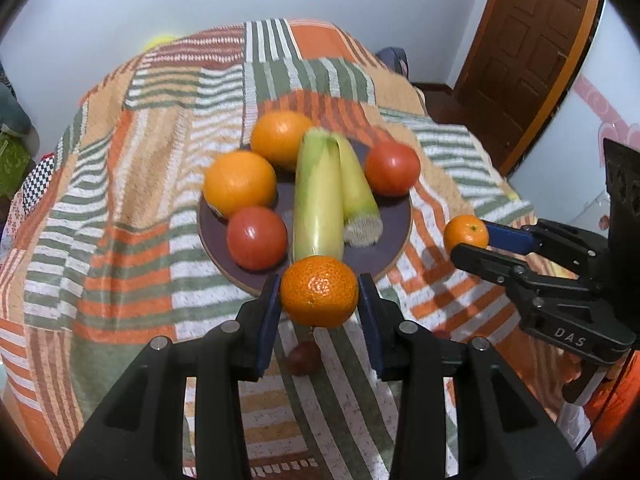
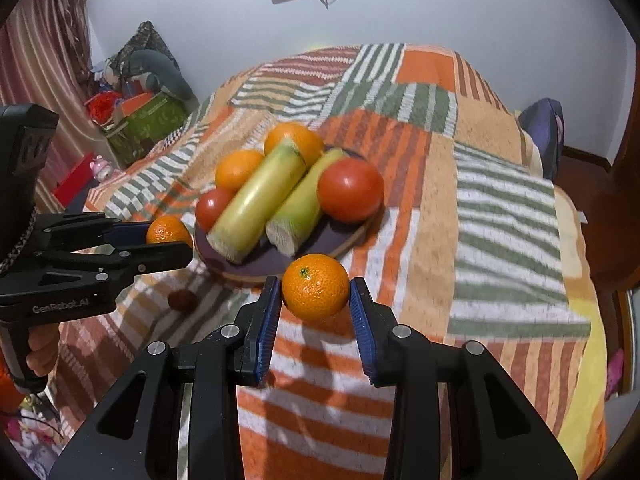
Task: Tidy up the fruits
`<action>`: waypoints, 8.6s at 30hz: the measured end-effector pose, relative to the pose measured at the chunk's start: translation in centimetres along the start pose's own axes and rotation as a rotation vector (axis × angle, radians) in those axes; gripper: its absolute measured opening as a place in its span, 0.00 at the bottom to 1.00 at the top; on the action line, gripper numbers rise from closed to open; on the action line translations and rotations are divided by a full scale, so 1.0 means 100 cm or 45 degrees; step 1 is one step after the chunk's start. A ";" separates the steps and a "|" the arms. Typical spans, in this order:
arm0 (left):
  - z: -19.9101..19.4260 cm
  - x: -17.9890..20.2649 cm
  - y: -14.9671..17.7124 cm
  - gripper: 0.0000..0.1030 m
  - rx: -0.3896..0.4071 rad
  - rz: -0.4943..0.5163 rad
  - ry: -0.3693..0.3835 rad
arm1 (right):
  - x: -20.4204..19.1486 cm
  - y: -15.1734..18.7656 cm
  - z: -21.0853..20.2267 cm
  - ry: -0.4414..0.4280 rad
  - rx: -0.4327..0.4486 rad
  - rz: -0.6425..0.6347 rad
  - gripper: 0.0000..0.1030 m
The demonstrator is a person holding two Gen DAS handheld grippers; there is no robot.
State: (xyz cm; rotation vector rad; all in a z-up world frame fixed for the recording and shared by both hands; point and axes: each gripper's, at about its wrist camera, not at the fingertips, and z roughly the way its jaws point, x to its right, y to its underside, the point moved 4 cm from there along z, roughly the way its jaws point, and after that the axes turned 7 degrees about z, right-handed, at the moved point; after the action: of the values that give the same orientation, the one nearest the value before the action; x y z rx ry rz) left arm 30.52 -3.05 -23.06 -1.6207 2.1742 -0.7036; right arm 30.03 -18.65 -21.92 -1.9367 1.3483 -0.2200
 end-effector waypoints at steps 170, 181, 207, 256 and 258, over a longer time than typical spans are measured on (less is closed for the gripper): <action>0.037 -0.030 0.002 0.21 -0.074 0.021 -0.011 | -0.040 0.000 0.061 -0.015 -0.079 -0.103 0.24; 0.035 -0.035 0.005 0.34 -0.087 0.001 -0.032 | -0.044 0.001 0.062 -0.015 -0.101 -0.100 0.25; -0.251 0.017 0.001 0.34 0.734 -0.051 -0.307 | -0.104 -0.026 -0.193 -0.045 0.634 -0.099 0.25; -0.332 0.058 0.052 1.00 0.986 -0.061 -0.372 | -0.134 0.013 -0.258 0.131 0.960 -0.123 1.00; -0.332 0.058 0.052 1.00 0.986 -0.061 -0.373 | -0.134 0.013 -0.259 0.135 0.960 -0.121 1.00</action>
State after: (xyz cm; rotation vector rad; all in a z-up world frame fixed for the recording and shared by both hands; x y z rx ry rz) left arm 6.73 -1.21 1.33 -1.2508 1.3941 -1.0698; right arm 9.71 -19.66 -1.02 -1.3552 1.0248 -0.7667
